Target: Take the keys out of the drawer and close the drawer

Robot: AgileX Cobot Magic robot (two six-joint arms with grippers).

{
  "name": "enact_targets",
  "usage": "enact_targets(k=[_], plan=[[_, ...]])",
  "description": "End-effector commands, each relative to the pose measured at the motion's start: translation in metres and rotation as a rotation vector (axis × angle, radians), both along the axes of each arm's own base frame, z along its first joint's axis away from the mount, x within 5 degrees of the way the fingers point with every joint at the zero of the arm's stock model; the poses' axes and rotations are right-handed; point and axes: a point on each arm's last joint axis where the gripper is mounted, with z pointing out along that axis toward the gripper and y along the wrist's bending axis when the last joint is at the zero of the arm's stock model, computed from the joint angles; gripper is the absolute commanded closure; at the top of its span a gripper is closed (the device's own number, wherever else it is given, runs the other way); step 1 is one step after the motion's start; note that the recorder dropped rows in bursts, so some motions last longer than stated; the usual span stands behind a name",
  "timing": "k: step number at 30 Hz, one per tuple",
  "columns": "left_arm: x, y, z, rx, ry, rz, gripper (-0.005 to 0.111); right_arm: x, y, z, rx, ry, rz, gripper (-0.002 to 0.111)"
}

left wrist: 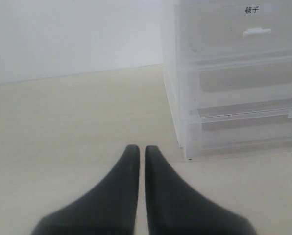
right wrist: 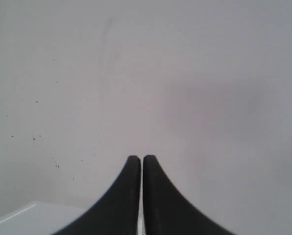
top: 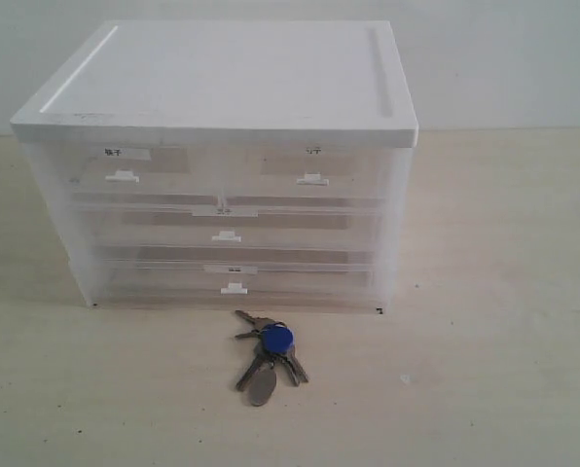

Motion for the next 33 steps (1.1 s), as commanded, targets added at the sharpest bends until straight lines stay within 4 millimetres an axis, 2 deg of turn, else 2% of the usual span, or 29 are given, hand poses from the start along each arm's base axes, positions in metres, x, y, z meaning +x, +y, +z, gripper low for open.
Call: enact_targets(k=[1, 8, 14, 17, 22, 33], plan=[[0.0, -0.001, -0.001, -0.008, -0.003, -0.006, 0.102, 0.034, -0.003, -0.025, 0.065, 0.049, -0.023, 0.108], [0.0, -0.001, -0.001, -0.008, -0.003, -0.006, 0.102, 0.087, -0.005, -0.095, 0.072, 0.265, -0.055, 0.108], [0.0, -0.001, -0.001, -0.008, -0.003, -0.006, 0.102, 0.112, -0.009, -0.145, 0.098, 0.365, -0.096, 0.108], [0.0, -0.001, -0.001, -0.008, -0.003, -0.006, 0.102, 0.119, -0.011, -0.161, 0.171, 0.395, -0.097, 0.108], [0.0, -0.001, -0.001, -0.008, -0.003, -0.006, 0.102, 0.121, -0.012, -0.168, 0.26, 0.412, -0.089, 0.108], [0.0, -0.001, -0.001, -0.008, -0.003, -0.006, 0.102, 0.121, -0.012, -0.169, 0.265, 0.421, -0.084, 0.108]])
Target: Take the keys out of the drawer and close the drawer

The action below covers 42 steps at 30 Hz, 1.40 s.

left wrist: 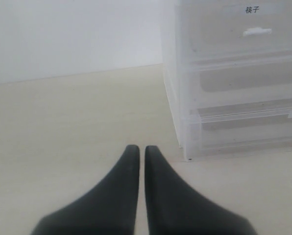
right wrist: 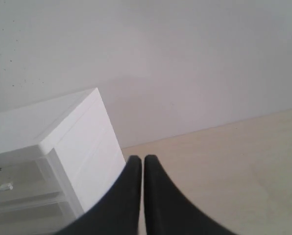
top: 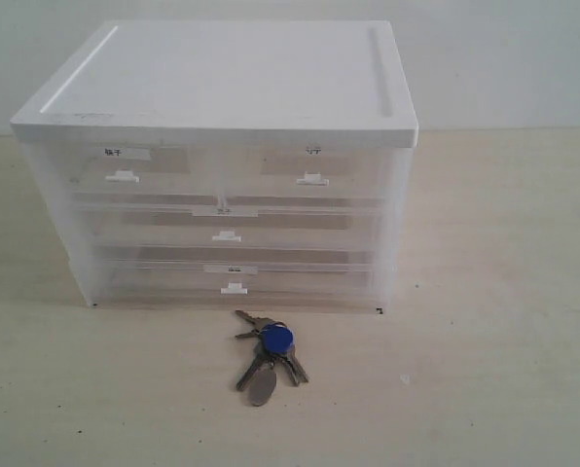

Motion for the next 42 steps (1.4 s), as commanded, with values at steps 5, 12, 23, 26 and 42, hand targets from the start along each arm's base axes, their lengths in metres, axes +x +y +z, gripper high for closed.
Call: enact_targets(k=[5, 12, 23, 26, 42], plan=[[0.0, -0.001, -0.001, -0.008, -0.003, -0.006, 0.102, -0.001, 0.001, 0.0, 0.005, -0.008, 0.036, 0.108], [0.0, -0.001, -0.001, -0.008, -0.003, -0.006, 0.102, -0.001, 0.002, 0.0, 0.005, -0.008, 0.037, 0.108], [0.0, -0.001, -0.001, -0.008, -0.003, -0.006, 0.102, 0.0, 0.002, -0.004, 0.005, 0.005, 0.036, 0.108], [0.0, 0.0, -0.001, -0.008, -0.003, -0.005, 0.102, 0.001, 0.001, -0.005, 0.001, 0.001, 0.032, 0.108], [0.0, 0.0, -0.001, -0.008, -0.003, -0.005, 0.102, 0.009, -0.004, -0.051, -0.285, 0.117, -0.016, 0.108]])
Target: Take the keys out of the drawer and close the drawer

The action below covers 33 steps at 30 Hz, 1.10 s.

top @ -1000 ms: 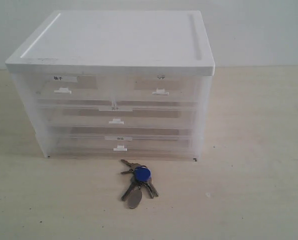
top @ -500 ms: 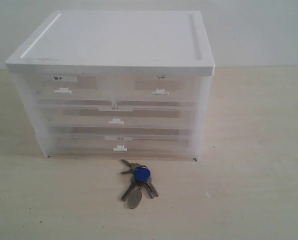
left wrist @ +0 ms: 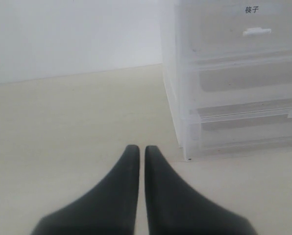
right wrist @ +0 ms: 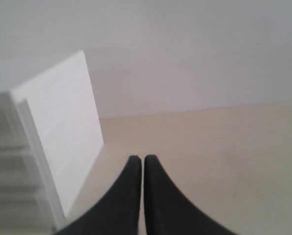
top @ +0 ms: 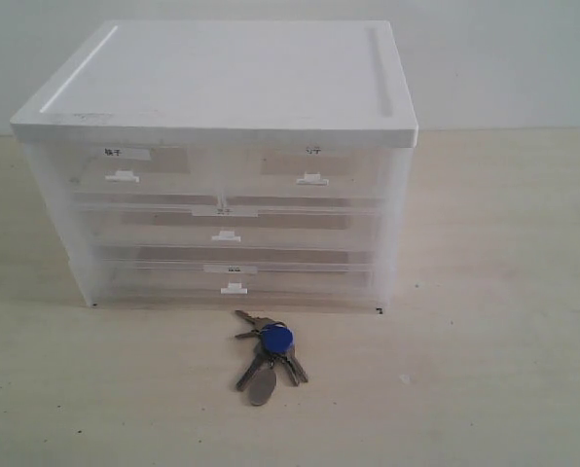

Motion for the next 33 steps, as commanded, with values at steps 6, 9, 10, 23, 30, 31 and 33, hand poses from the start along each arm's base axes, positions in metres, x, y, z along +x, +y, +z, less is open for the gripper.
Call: enact_targets(k=[6, 9, 10, 23, 30, 31, 33], plan=[[0.0, 0.0, -0.001, -0.008, -0.003, -0.005, 0.102, 0.0, 0.0, -0.034, -0.129, 0.191, 0.019, 0.108], [0.0, 0.0, -0.001, -0.008, -0.003, -0.005, 0.102, 0.0, 0.0, -0.034, -0.129, 0.191, 0.019, 0.108], [0.0, 0.0, -0.001, -0.008, -0.003, -0.005, 0.102, 0.0, 0.0, -0.034, -0.129, 0.191, 0.019, 0.108], [0.0, 0.0, -0.001, -0.008, -0.003, -0.005, 0.102, 0.0, 0.0, -0.034, -0.129, 0.193, 0.019, 0.108], [0.0, 0.0, -0.001, -0.008, -0.003, -0.005, 0.102, 0.0, 0.0, -0.035, -0.129, 0.195, 0.02, 0.108], [0.0, 0.0, -0.001, -0.008, -0.003, -0.005, 0.102, 0.0, 0.0, -0.035, -0.134, 0.194, 0.02, 0.108], [0.0, 0.0, -0.001, -0.008, -0.003, -0.005, 0.102, 0.0, 0.0, -0.035, -0.166, 0.191, 0.025, 0.108]])
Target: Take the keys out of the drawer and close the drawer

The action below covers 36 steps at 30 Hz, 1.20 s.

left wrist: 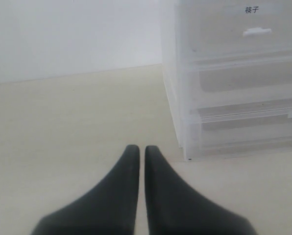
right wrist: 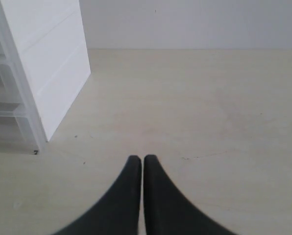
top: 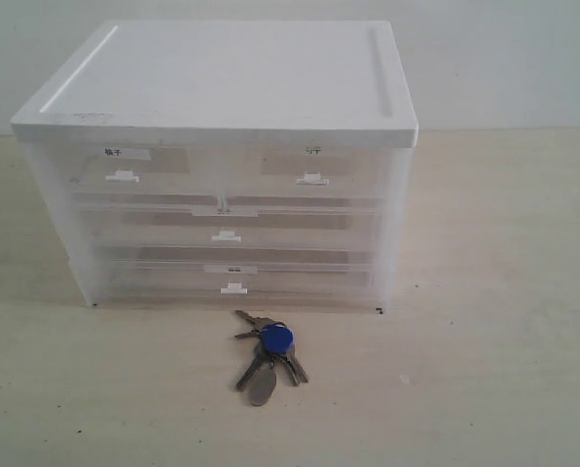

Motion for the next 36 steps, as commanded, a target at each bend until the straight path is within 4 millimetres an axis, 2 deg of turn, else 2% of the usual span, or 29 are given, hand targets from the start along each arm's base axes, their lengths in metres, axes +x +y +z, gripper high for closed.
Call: enact_targets(k=[1, 36], plan=[[-0.0001, -0.0004, -0.0006, -0.008, -0.003, -0.005, 0.102, -0.0003, -0.0002, 0.0003, -0.051, -0.01, 0.013, 0.108], [-0.0001, -0.0004, -0.0006, -0.008, -0.003, -0.005, 0.102, -0.0003, -0.0001, 0.0003, -0.042, -0.009, 0.011, 0.108]])
